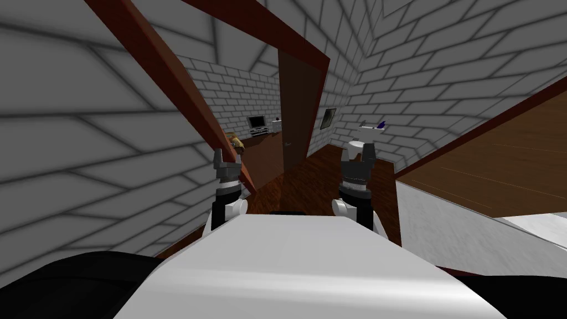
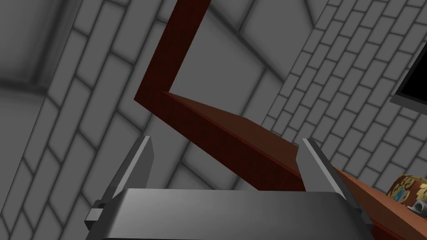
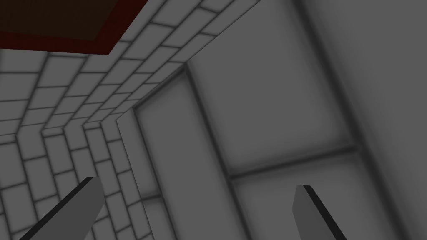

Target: Push the door open

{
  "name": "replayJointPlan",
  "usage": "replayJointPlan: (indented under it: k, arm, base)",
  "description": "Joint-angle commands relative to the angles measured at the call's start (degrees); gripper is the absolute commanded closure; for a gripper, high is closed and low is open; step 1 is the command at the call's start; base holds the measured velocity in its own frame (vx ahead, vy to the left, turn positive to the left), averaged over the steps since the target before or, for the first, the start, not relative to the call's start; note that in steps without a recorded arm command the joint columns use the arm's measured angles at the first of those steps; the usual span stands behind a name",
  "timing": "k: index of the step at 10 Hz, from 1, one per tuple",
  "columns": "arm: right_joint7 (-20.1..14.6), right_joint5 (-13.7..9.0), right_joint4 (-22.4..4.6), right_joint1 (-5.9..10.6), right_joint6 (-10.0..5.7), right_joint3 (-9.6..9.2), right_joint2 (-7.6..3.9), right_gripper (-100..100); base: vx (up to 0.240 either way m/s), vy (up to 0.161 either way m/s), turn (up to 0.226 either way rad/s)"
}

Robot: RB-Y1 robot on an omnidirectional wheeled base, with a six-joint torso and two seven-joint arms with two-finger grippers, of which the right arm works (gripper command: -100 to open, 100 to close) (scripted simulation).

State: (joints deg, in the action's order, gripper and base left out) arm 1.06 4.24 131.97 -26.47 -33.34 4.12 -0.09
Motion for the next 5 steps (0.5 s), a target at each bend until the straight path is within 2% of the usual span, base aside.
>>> replayJointPlan:
  k: [1, 5]
  arm:
    - [-0.2, -0.1, -1.7, 0.65, -0.23, -1.16, -0.56, -100]
    - [-0.8, -0.3, -6.6, 2.48, -0.87, -4.43, -1.83, -100]
  base:
    - [0.123, -0.030, -0.041]
    - [0.223, -0.012, -0.032]
